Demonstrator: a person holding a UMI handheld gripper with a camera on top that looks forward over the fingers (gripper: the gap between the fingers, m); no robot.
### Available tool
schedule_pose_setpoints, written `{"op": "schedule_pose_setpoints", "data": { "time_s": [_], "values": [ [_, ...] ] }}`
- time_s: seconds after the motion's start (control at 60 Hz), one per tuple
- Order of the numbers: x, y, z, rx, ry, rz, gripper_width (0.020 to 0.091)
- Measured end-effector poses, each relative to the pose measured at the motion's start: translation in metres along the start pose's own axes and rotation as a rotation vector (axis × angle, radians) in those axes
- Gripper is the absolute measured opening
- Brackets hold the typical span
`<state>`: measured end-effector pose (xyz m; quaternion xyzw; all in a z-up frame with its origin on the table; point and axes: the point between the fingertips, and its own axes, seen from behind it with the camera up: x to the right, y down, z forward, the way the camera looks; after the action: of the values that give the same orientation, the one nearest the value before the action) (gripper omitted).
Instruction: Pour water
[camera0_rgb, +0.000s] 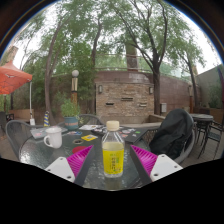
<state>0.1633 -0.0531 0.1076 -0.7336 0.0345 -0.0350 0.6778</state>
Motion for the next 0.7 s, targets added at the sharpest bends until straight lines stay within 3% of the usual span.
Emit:
{"op": "schedule_pose_setpoints", "data": {
  "time_s": [0.217,0.267,0.3,0.433,0.55,0.7],
  "values": [
    [0.017,0.011,0.077,0.01,0.024,-0.026,0.0797],
    [0.024,0.021,0.084,-0.029,0.04,-0.052,0.0661],
    [0.027,0.021,0.085,-0.028,0.041,-0.07,0.0479],
    [0.027,0.012,0.073,0.037,0.061,-0.059,0.0435],
    [0.022,0.009,0.064,0.036,0.039,-0.071,0.0376],
    [0.002,-0.068,0.064,0.108,0.018,-0.209,0.0374]
  ]
}}
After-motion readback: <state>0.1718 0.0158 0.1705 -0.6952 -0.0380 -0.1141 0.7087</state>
